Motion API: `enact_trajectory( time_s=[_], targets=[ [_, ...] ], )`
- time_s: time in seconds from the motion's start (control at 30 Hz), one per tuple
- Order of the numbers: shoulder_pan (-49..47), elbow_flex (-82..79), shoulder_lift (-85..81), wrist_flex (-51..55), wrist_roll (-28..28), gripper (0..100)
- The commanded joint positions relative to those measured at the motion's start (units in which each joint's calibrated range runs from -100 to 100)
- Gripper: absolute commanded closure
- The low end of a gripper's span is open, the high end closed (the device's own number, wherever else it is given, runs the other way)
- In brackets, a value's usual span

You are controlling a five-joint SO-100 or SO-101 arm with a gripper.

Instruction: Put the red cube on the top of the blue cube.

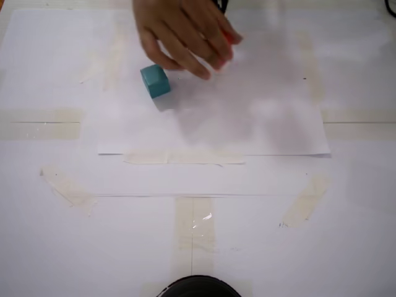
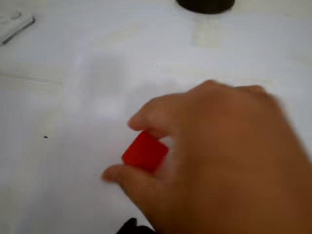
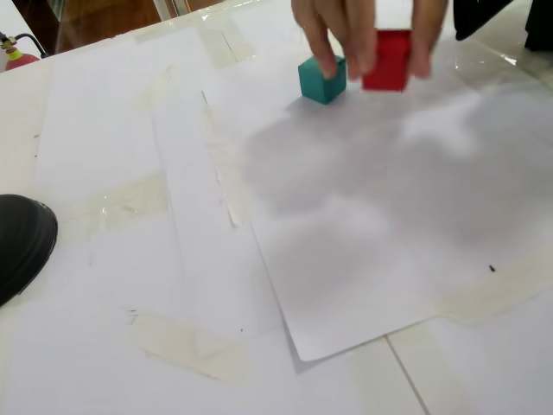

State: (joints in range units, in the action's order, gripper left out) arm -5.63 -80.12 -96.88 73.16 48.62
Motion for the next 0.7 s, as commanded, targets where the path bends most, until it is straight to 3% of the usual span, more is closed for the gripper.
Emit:
enact_trajectory(
  time_s=[0.0,0.27,0.67],
  targets=[
    [0.86,-1.36,-0.55,-2.76,0.24,100],
    [-0.05,-5.90,-0.55,-7.89,0.49,100],
    [-1.26,-5.36,-0.55,-7.57,1.17,100]
  ],
)
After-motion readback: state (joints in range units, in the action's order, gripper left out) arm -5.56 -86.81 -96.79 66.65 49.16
